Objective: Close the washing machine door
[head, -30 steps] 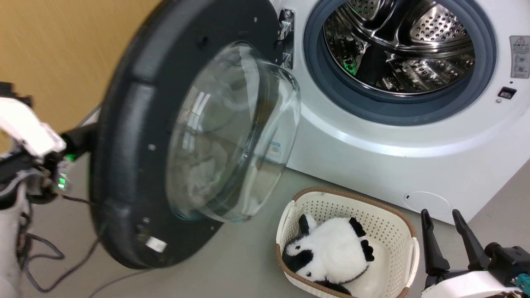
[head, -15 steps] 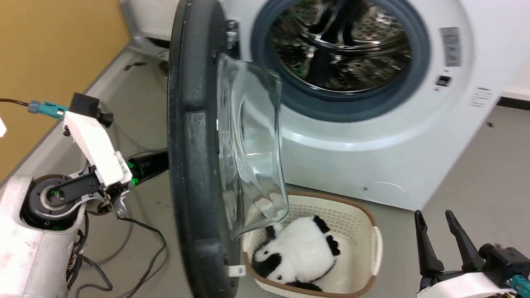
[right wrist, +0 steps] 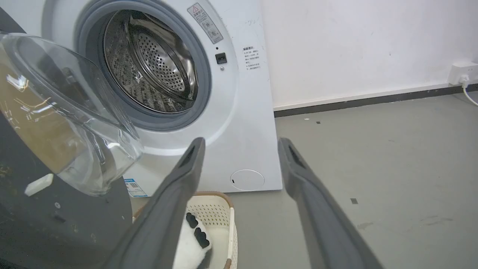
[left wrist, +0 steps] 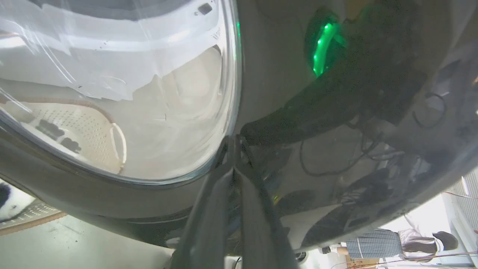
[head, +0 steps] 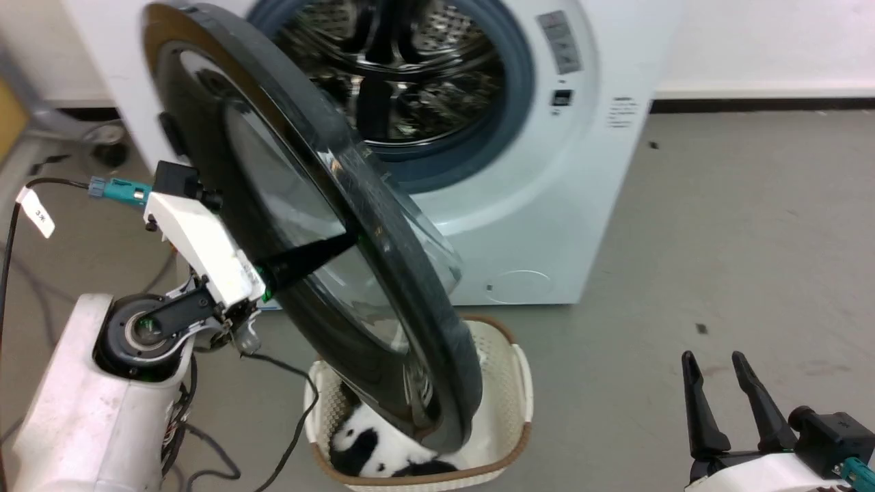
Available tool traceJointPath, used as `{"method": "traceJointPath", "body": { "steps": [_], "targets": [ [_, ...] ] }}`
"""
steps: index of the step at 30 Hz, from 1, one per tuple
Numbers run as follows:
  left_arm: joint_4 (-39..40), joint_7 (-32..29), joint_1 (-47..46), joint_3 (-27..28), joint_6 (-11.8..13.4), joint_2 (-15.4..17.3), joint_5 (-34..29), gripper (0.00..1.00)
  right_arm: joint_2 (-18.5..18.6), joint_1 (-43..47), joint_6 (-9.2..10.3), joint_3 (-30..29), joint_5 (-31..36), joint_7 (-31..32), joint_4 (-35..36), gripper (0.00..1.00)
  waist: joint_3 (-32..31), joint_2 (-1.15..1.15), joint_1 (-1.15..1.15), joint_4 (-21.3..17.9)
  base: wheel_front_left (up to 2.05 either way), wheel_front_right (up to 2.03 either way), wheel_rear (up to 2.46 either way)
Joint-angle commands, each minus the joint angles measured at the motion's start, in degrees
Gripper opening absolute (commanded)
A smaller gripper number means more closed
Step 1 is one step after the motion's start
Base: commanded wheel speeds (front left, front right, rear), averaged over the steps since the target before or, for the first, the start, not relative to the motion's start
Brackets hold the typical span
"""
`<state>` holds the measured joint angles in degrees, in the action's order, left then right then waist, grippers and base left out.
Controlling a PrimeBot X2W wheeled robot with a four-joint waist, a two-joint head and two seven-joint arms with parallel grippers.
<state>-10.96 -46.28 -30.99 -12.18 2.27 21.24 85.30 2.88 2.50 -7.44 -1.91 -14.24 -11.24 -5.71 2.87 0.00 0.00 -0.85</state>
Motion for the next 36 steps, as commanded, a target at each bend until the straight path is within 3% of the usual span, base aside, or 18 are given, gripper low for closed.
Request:
{"method": "traceJointPath", "body": {
  "steps": [1,8,14,22,28,29,30,31,33,36],
  "targets": [
    [-0.8,1.68,-1.41,0.32,-0.66,-0.71,-0.82,0.0,-0.01,-0.02,-0.05,0.13,-0.22,-0.41,-0.24,1.0,0.77,0.0,0.0,-2.67,0.0,0.0,0.0],
    [-5.55,8.89,-4.31,1.7,-2.66,-3.26,-3.61,0.0,-0.01,-0.63,-0.05,0.13,-0.4,-0.85,-0.64,1.0,1.67,0.0,0.0,-4.16,0.0,0.0,0.0],
    [-8.83,14.5,-3.76,4.45,-4.51,-6.66,-2.38,0.0,-0.01,-0.74,-0.05,-0.31,-0.9,-1.45,-1.3,1.0,2.01,0.0,0.0,-3.2,0.0,0.0,0.0],
    [-6.16,17.79,9.03,5.72,-7.18,-10.41,0.46,0.0,-0.01,-0.75,-0.05,0.27,-1.05,-1.97,-2.28,1.0,0.78,0.0,0.0,-1.83,0.0,0.0,0.0],
    [-0.58,25.38,19.22,8.61,-8.54,-14.52,1.48,0.0,-0.01,-0.29,-0.05,0.56,-0.55,-1.9,-2.23,1.0,-0.39,0.0,0.0,-1.34,0.0,0.0,0.0],
    [0.06,27.19,20.64,9.11,-8.59,-15.09,1.21,0.3,-0.01,-0.12,-0.05,0.54,-0.51,-1.86,-2.23,1.0,-0.82,0.0,0.0,-1.3,0.0,0.0,0.0],
    [0.69,29.0,22.0,9.4,-8.59,-15.44,0.42,0.78,-0.01,0.1,-0.05,0.61,-0.42,-1.74,-2.2,1.0,-1.08,0.0,0.0,-1.35,0.0,0.0,0.0],
    [1.42,30.88,23.17,9.56,-8.61,-15.63,-0.86,1.0,-0.01,0.25,-0.05,0.71,-0.36,-1.61,-2.12,1.0,-1.23,0.0,0.0,-1.44,0.0,0.0,0.0],
    [2.62,35.95,25.2,11.05,-8.31,-16.49,-2.19,1.0,-0.01,0.54,-0.05,0.77,-0.26,-1.43,-2.0,1.0,-1.89,0.0,0.0,-1.58,0.0,0.0,0.0],
    [4.06,44.44,27.41,11.77,-7.48,-16.34,-9.86,1.0,-0.01,1.16,-0.05,0.27,-0.23,-1.31,-1.62,1.0,-2.59,0.0,0.0,-1.55,0.0,0.0,0.0]
  ]
}}
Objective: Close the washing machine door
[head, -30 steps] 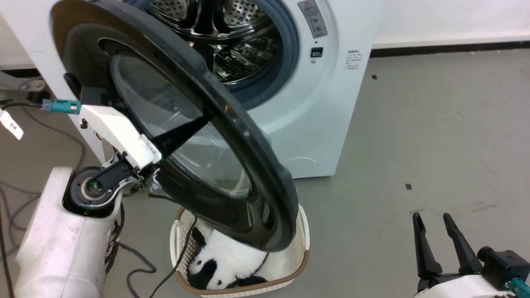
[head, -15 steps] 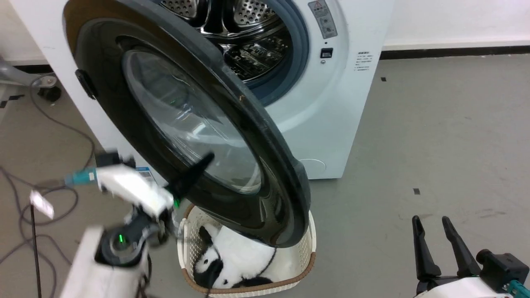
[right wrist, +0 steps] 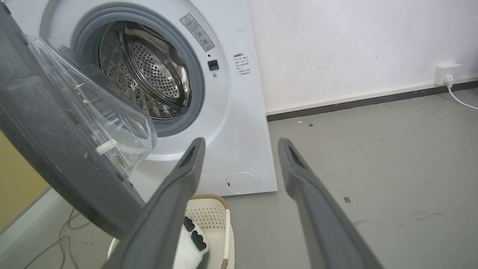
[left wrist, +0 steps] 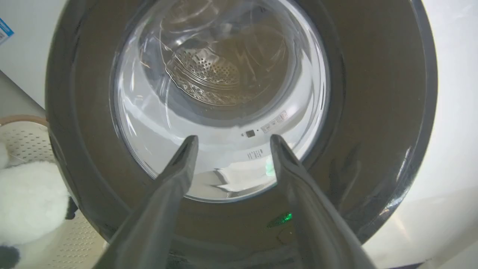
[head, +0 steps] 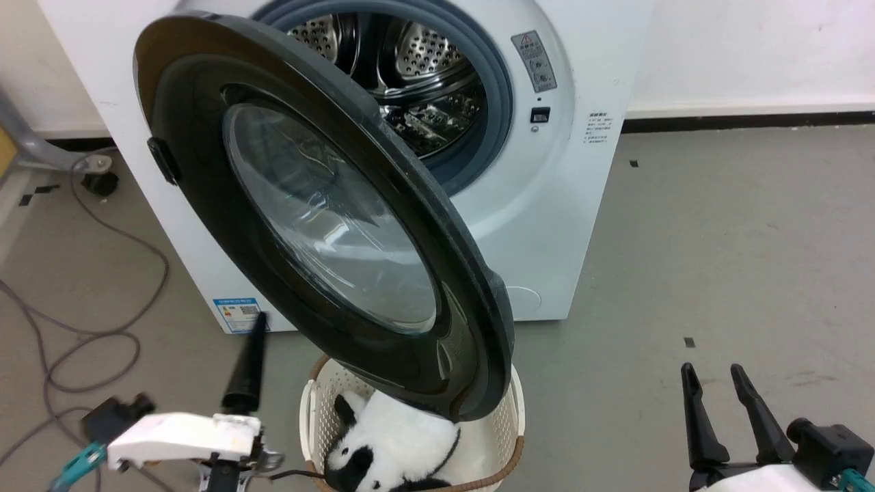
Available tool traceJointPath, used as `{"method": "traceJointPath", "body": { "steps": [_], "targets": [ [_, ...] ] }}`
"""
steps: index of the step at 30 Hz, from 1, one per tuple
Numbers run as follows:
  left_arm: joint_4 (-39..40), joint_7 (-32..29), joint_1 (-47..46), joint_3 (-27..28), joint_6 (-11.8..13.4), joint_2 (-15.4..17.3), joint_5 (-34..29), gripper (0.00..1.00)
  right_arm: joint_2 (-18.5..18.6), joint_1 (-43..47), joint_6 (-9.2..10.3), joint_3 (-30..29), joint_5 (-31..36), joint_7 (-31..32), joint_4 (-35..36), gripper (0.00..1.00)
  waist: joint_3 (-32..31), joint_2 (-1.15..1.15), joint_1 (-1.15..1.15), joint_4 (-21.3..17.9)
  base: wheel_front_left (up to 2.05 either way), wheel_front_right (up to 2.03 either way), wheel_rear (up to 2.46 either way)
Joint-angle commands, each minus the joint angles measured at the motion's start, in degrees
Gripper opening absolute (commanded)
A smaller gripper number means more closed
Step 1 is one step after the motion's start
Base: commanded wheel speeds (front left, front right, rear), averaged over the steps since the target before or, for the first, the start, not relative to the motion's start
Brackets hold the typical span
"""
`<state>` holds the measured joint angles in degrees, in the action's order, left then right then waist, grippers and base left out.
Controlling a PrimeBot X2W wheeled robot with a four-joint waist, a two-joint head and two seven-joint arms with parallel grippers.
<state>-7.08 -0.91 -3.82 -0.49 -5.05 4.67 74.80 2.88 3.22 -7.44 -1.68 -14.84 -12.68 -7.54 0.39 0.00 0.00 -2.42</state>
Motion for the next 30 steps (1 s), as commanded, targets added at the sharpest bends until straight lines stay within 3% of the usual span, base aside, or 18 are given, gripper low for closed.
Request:
{"method": "traceJointPath", "body": {
  "steps": [1,6,10,15,21,25,30],
  "targets": [
    [0.38,1.89,0.77,0.5,0.49,0.04,-1.31,1.0,-0.01,0.7,-0.05,-0.1,0.37,0.2,0.32,1.0,-0.4,0.0,0.0,0.05,0.0,0.0,0.0],
    [1.43,12.76,1.67,-1.07,4.9,2.97,-18.0,1.0,-0.01,1.5,-0.05,-0.82,0.79,0.73,1.18,1.0,-0.98,0.0,0.0,0.29,0.0,0.0,0.0],
    [2.81,15.29,1.58,-3.44,8.94,7.12,-33.02,1.0,-0.01,1.55,-0.05,-1.23,1.58,1.23,2.49,1.0,-0.94,0.0,0.0,0.39,0.0,0.0,0.0],
    [2.82,15.76,2.55,-7.59,11.72,12.0,-47.77,1.0,-0.01,1.97,-0.05,-1.68,2.83,2.1,4.55,1.0,-0.92,0.0,0.0,0.67,0.0,0.0,0.0],
    [0.68,15.08,4.49,-11.39,13.0,14.64,-54.25,1.0,-0.01,2.88,-0.05,-2.12,5.9,3.86,7.08,1.0,-1.03,0.0,0.0,1.21,0.0,0.0,0.0],
    [-1.28,14.74,4.74,-12.12,12.61,14.33,-53.9,1.0,-0.01,3.5,-0.05,-2.62,9.94,5.51,8.56,1.0,-0.85,0.0,0.0,1.56,0.0,0.0,0.0],
    [-3.53,15.07,4.02,-12.21,11.91,13.2,-52.78,1.0,-0.01,4.08,-0.05,-2.83,10.29,6.47,9.23,1.0,-0.61,0.0,0.0,1.76,0.0,0.0,0.0]
  ]
}}
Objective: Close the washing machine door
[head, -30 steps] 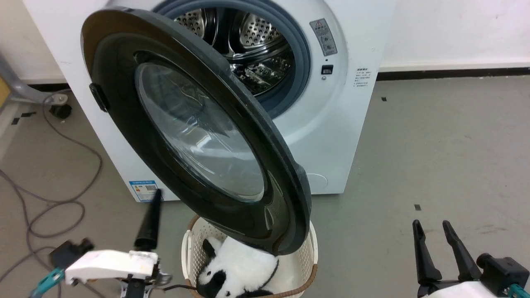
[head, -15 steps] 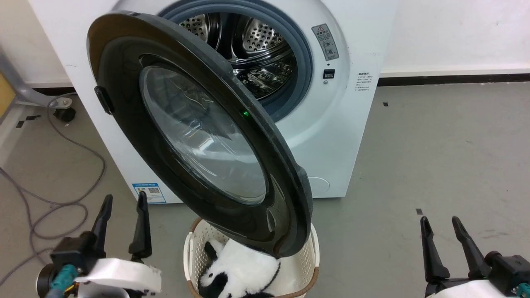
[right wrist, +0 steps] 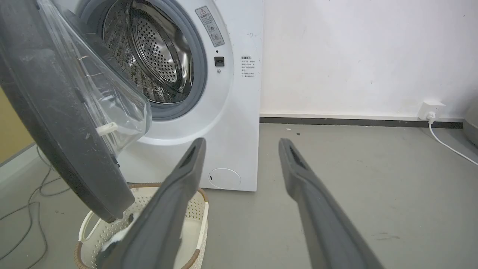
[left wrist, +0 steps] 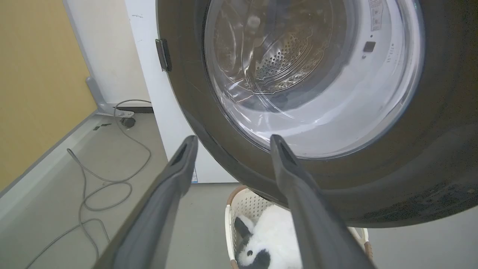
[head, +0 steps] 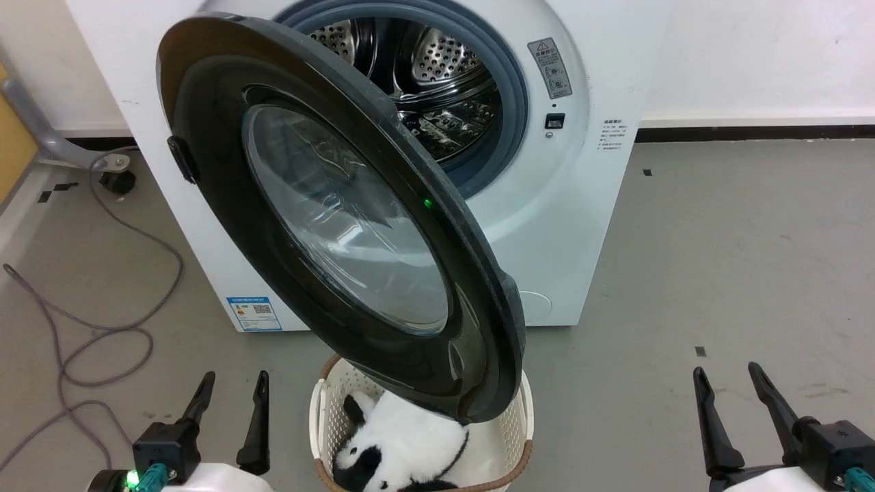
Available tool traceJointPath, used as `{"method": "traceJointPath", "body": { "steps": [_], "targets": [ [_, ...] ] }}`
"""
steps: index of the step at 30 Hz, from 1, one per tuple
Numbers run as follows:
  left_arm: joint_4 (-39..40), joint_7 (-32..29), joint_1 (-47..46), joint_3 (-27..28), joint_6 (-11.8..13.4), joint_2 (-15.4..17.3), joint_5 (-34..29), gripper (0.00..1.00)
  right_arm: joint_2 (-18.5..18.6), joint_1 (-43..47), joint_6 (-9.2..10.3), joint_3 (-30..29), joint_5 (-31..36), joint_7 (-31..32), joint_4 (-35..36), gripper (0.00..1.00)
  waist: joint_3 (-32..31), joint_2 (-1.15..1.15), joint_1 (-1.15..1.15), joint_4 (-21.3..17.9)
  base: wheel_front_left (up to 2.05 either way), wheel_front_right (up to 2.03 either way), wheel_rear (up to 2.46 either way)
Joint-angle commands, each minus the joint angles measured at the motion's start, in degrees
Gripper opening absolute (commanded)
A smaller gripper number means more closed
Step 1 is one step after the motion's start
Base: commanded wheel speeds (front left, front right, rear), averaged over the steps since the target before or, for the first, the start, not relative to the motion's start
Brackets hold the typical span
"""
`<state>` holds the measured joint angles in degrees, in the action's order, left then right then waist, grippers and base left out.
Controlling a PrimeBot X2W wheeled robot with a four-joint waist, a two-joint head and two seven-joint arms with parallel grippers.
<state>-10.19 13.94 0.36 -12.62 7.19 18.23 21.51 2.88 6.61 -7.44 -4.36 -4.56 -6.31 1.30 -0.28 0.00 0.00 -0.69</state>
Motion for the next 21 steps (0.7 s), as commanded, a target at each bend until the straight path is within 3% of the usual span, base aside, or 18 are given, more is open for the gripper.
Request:
{"method": "traceJointPath", "body": {
  "steps": [1,4,5,6,13,21],
  "targets": [
    [-0.73,0.31,-0.31,-0.04,-0.46,-0.5,0.66,1.0,-0.01,0.74,-0.05,-0.2,-0.06,0.18,0.42,1.0,0.08,0.0,0.0,0.05,0.0,0.0,0.0],
    [-1.31,0.55,-0.7,0.16,-0.88,-0.81,0.95,1.0,-0.01,0.83,-0.05,-0.23,-0.93,0.39,0.38,1.0,0.17,0.0,0.0,0.07,0.0,0.0,0.0],
    [-1.44,0.62,-0.82,0.21,-1.0,-0.91,1.01,1.0,-0.01,0.84,-0.05,-0.28,-1.34,0.38,0.32,0.25,0.19,0.0,0.0,0.1,0.0,0.0,0.0],
    [-1.53,0.68,-0.94,0.29,-1.11,-1.01,1.08,1.0,-0.01,0.85,-0.05,-0.29,-1.58,0.46,0.22,0.0,0.21,0.0,0.0,0.12,0.0,0.0,0.0],
    [-1.64,0.92,-1.39,0.94,-1.47,-1.65,1.28,1.0,-0.01,-0.62,-0.05,-1.09,-3.37,-0.02,-0.27,0.0,0.28,0.0,0.0,0.3,0.0,0.0,0.0],
    [-1.28,1.03,-1.86,1.38,-1.48,-2.72,0.83,1.0,-0.01,-9.75,-0.05,-2.13,-4.92,-1.18,4.02,0.0,0.44,0.0,0.0,0.6,0.0,0.0,0.0]
  ]
}}
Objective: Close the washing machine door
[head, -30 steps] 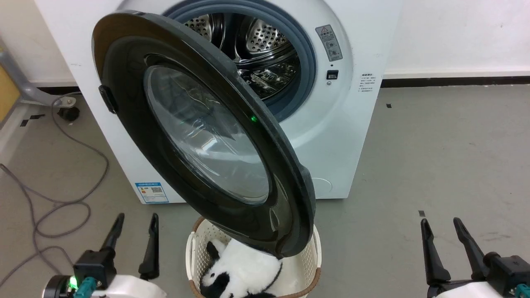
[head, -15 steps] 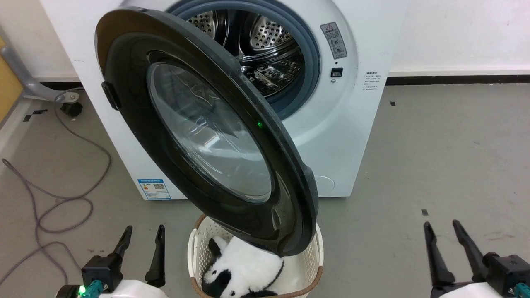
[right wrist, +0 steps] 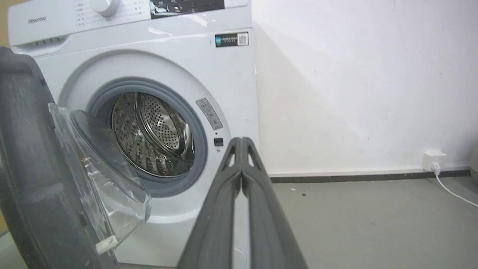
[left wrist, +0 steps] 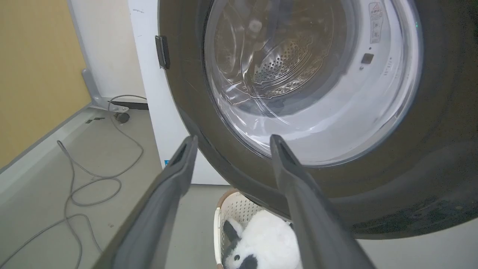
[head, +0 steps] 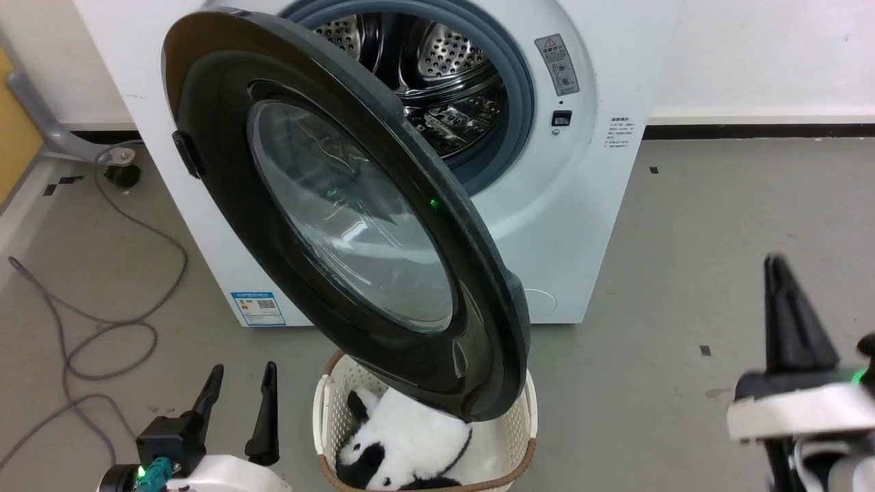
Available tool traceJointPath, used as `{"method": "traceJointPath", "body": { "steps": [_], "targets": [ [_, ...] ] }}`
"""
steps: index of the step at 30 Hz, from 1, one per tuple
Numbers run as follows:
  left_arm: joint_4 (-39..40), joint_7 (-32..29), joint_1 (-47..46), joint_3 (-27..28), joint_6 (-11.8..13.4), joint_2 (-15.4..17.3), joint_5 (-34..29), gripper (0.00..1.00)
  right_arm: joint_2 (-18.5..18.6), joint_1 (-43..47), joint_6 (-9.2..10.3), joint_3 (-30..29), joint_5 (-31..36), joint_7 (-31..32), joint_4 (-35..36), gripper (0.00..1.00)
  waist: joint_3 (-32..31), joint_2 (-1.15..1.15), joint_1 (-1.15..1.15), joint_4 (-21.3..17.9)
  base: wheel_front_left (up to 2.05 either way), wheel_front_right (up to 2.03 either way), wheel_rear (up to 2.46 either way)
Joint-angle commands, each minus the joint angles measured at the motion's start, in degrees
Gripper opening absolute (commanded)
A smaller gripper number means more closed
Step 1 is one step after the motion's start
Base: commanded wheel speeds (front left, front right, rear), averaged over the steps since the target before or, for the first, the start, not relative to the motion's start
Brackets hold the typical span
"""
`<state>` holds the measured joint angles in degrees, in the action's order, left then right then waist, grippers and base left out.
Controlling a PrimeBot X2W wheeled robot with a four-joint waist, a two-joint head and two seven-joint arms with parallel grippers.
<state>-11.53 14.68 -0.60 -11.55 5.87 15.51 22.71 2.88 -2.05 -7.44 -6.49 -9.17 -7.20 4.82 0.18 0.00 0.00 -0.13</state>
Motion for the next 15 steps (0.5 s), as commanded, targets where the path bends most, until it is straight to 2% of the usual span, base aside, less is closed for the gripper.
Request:
{"method": "traceJointPath", "body": {
  "steps": [1,8,15],
  "targets": [
    [0.06,0.29,-0.97,0.37,-0.19,-0.13,-0.44,1.0,-0.01,-2.55,-0.05,0.33,-0.37,-0.15,1.67,0.0,-0.06,0.0,0.0,0.12,0.0,0.0,0.0],
    [0.41,0.3,-1.22,1.01,-0.71,-1.18,-1.11,1.0,-0.01,-9.89,-0.05,7.87,-0.63,2.61,11.3,0.0,-0.35,0.0,0.0,0.87,0.0,0.0,0.0],
    [0.49,0.31,-1.3,1.83,-1.25,-1.96,-1.83,1.0,-0.01,-11.96,-0.05,22.27,-0.79,7.64,17.01,0.0,-0.21,0.0,0.0,1.33,0.0,0.0,0.0]
  ]
}}
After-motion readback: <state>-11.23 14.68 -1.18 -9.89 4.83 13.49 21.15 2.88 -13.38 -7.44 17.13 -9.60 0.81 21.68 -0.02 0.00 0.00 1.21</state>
